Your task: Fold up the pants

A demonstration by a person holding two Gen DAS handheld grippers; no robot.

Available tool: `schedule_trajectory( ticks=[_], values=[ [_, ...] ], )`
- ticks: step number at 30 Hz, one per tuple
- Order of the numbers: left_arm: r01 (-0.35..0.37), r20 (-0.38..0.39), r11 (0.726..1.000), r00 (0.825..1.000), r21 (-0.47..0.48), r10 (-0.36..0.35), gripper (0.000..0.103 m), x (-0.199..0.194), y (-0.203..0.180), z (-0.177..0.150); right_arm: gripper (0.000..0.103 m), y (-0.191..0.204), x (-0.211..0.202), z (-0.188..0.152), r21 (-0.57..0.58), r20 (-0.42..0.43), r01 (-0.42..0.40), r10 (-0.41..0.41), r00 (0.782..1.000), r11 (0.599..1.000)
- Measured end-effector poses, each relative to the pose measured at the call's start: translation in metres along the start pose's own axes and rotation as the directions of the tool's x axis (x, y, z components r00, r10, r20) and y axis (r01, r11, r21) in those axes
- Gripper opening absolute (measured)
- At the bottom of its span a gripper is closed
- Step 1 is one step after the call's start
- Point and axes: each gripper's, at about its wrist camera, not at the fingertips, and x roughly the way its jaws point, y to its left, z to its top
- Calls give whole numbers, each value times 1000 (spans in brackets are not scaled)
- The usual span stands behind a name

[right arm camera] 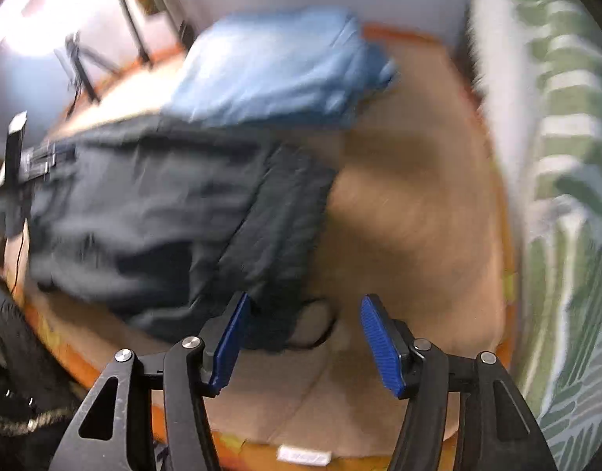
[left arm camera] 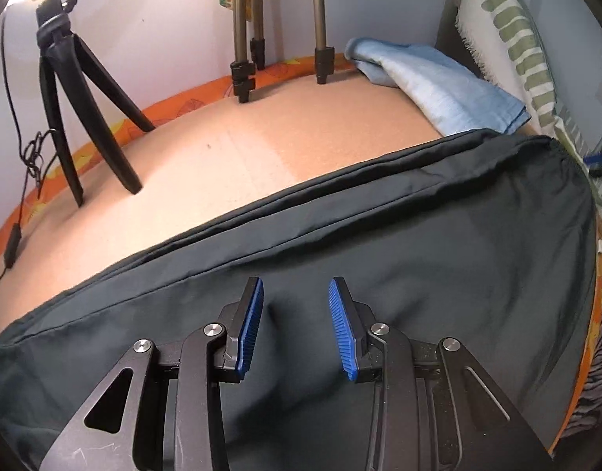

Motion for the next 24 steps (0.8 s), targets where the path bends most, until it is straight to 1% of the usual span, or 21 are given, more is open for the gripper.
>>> schedule_trajectory(
  ticks=[2,3,4,5,7,9,10,11,13,15,16,18,21,22,23,24],
  values=[
    [2,8,1000,1000,-9,-2,33,-2,3,3,60,3,-15,6,-33,77,22,-20,997,999],
    [9,16,1000,1000,-15,-8,33,-3,3,5,60,7,-21,12,-50,112,15,-9,994,999],
    [17,22,1000,1000,-16,-16,35,-3,3,7,60,13,-24,20,-70,139,3,6,990,998],
    [20,29,1000,999,-13,-20,40,-4,2,9,58,22,-25,29,-95,159,-4,19,987,995],
    [30,46,999,998,15,-31,45,-6,-4,13,52,43,-20,49,-167,186,-14,45,982,986],
    [44,48,997,998,70,-47,45,-6,-15,16,48,68,-9,68,-232,194,-35,82,978,972],
    [37,46,994,998,106,-42,45,-5,-21,17,46,84,-1,77,-267,192,-51,105,976,962],
    [24,45,990,999,138,-30,45,-4,-26,17,46,101,8,86,-308,184,-70,131,974,949],
    [-13,46,978,999,208,4,45,0,-36,19,45,128,24,98,-370,164,-83,153,975,925],
    [-31,44,973,999,228,21,45,7,-37,22,45,155,42,107,-438,135,-86,160,978,895],
    [-37,41,972,999,230,28,45,11,-36,23,45,170,51,110,-475,123,-77,152,981,877],
    [-70,43,968,997,240,62,45,19,-34,25,45,190,63,110,-529,103,-62,137,985,847],
    [-142,43,958,990,250,136,45,31,-28,28,44,215,81,112,-613,95,-2,76,993,790],
    [-153,47,959,988,237,146,45,33,-23,30,41,219,85,112,-633,101,26,49,994,774],
    [-157,51,962,988,222,149,45,34,-19,32,33,223,91,114,-646,112,66,9,994,760],
    [-160,58,967,987,199,151,45,35,-13,35,31,224,93,116,-648,123,88,-10,992,756]
  ],
)
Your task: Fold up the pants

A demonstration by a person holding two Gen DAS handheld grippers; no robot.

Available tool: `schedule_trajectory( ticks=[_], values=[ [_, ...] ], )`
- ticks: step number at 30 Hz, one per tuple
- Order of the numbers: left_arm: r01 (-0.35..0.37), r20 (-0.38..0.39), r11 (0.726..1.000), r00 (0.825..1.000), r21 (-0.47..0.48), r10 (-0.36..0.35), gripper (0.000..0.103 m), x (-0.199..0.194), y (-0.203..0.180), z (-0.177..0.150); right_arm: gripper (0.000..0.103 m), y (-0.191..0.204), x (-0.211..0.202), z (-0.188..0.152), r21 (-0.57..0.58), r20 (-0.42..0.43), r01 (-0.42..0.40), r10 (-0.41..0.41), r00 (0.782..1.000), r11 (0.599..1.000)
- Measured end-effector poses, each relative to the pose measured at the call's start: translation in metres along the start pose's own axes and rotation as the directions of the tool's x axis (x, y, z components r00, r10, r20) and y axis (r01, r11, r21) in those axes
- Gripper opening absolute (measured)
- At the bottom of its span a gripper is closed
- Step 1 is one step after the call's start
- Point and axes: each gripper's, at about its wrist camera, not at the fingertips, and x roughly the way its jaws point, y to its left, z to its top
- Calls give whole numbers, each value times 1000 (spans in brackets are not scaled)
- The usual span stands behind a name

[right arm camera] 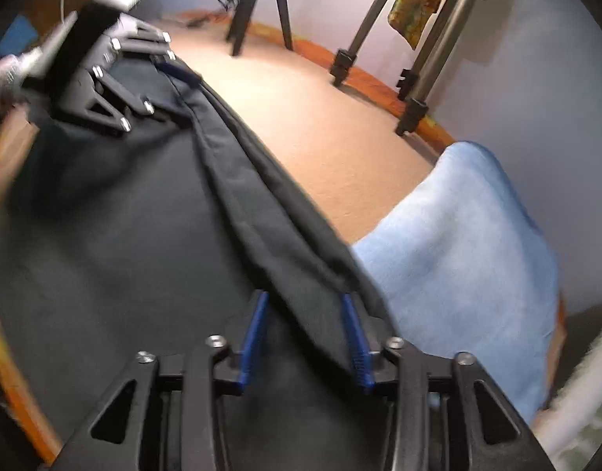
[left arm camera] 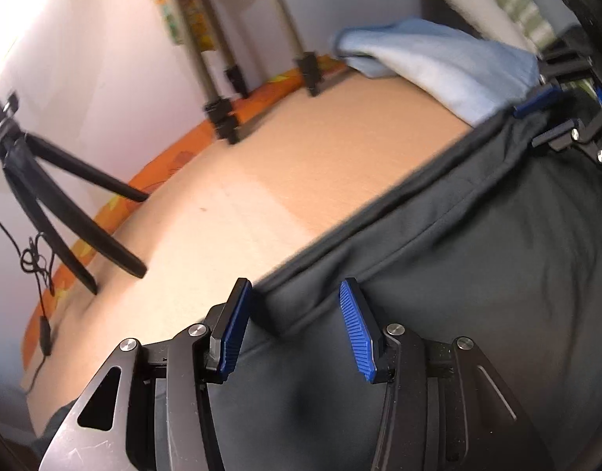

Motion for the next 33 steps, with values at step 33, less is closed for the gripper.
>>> schedule_trajectory(
  ticks=[33],
  values=[
    [351,38,915,936,-197,-351,45,-176,-110,-138,42,102,-101,-119,530,111,-231,203,973,816]
  ],
)
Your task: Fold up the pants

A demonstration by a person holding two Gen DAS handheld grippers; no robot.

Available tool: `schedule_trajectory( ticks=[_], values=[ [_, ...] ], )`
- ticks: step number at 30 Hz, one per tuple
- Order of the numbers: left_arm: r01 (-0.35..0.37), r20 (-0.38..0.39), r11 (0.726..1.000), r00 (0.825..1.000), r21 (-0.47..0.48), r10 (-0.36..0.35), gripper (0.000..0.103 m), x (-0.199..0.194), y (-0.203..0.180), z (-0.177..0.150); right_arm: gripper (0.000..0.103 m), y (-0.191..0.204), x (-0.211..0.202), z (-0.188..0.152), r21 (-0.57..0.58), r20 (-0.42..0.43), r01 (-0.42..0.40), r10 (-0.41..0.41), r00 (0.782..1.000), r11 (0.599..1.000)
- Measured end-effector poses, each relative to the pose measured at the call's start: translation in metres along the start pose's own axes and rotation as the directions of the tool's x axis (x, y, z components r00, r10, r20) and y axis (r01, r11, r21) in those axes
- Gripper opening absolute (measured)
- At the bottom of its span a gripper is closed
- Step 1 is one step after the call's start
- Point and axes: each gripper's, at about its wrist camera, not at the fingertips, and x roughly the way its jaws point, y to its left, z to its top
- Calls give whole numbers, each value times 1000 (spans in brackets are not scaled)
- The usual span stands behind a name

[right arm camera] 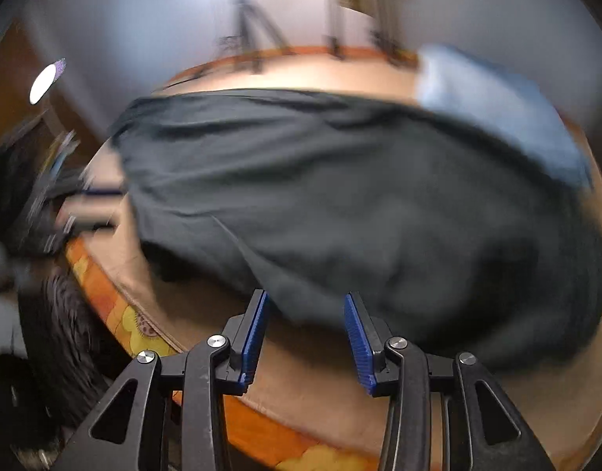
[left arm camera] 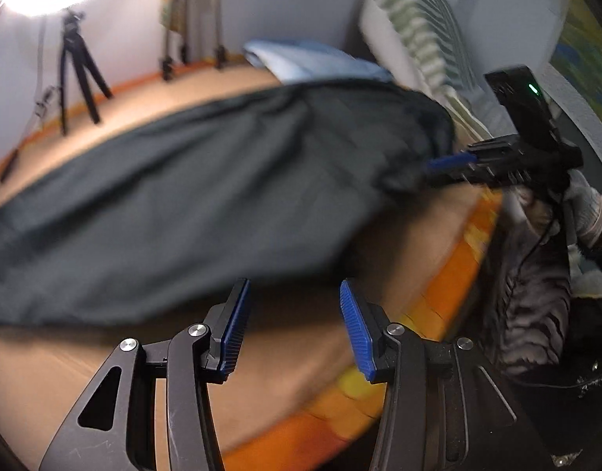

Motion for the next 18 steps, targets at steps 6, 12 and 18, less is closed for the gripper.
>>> schedule_trajectory(
  ticks=[6,12,18],
  values=[
    [43,-35,999,998,-18,-43,45,27,-19,-3,60,-49,4,-44,466,87,-46,6,996,884],
    [6,4,999,1000,-34,-6,45,41,-24,9,61,-64,12,-45,601,187,-97,-21,982,794],
    [-6,-17,999,1000,-41,5,2,60,-24,6,60,-81,12,-44,677,275,-147,-62,959,721]
  ],
)
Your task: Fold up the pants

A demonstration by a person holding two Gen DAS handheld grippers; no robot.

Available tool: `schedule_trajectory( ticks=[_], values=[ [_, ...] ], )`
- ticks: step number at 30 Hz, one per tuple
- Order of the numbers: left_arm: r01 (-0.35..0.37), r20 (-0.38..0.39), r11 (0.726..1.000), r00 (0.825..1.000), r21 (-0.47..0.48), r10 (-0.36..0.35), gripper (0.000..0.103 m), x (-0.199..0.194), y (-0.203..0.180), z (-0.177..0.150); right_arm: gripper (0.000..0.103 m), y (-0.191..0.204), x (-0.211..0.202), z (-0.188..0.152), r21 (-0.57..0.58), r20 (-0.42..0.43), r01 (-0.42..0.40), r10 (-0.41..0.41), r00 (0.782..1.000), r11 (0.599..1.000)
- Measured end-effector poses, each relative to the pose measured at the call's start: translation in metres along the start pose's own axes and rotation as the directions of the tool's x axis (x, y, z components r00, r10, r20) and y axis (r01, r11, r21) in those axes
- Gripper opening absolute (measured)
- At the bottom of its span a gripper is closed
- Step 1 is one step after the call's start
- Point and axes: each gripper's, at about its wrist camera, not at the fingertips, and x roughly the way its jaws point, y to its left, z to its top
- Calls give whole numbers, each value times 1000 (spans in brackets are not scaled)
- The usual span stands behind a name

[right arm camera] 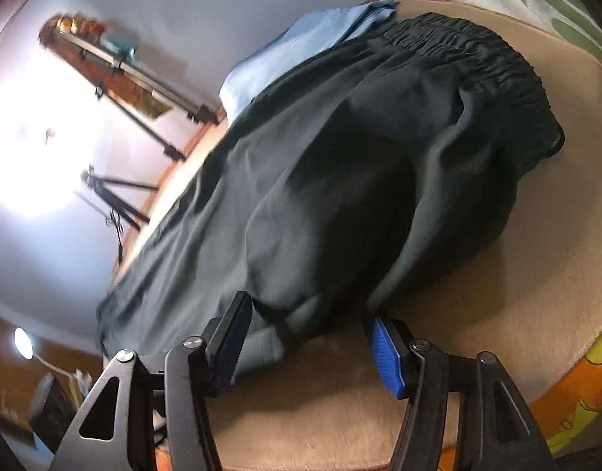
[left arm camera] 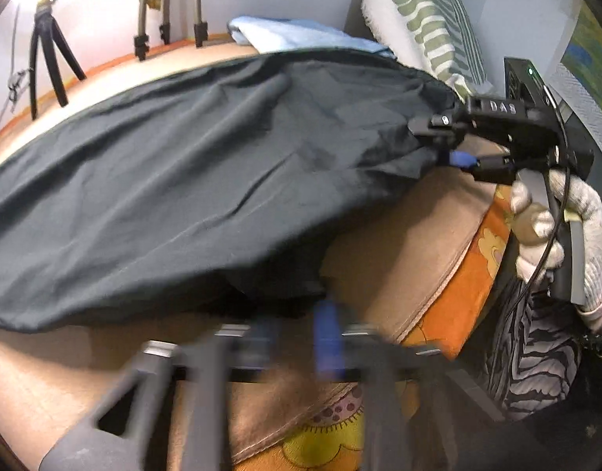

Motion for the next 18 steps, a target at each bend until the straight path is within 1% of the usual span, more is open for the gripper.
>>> schedule_trajectory(
  ticks=[1,2,4,5,6,7,9,11,13,15,17,18],
  values=[
    [1,2,1000,1000,9,-1,2,0,-1,-1,52,-2,1,2,10,10,-2,2,1000,1000],
    [11,-1,1000,1000,19,-11,2,-1,-2,-1,34,-2,2,4,20,22,7,-7,1000,1000],
    [33,5,999,999,28,-33,2,-8,-3,-1,17,-1,7,6,32,21,-5,4,1000,999],
    [37,10,999,999,32,-37,2,-12,-3,-1,10,2,5,9,30,23,-15,14,1000,999],
    [59,12,998,998,35,-59,2,-18,-3,-2,8,4,-1,11,18,35,-20,20,999,1000],
    [75,12,996,997,39,-75,2,-23,-4,-4,6,11,-7,14,-12,57,-18,18,998,1000],
    [83,4,995,996,61,-84,1,-27,-8,-7,4,27,-21,19,-80,103,0,9,995,997],
    [110,-41,993,993,52,-108,1,-21,-8,-11,4,36,-27,21,-133,130,35,-18,991,991],
    [129,-86,990,988,49,-125,1,-13,-10,-18,4,38,-15,23,-154,108,98,-82,991,983],
    [121,-82,991,990,49,-117,1,-14,-10,-21,5,32,-5,24,-150,76,130,-119,990,980],
    [117,-64,992,991,39,-115,2,-23,-7,-19,15,28,1,22,-161,30,141,-138,990,977],
    [109,-42,994,993,31,-107,2,-31,-2,-16,24,25,0,20,-164,17,141,-140,990,976]
  ],
)
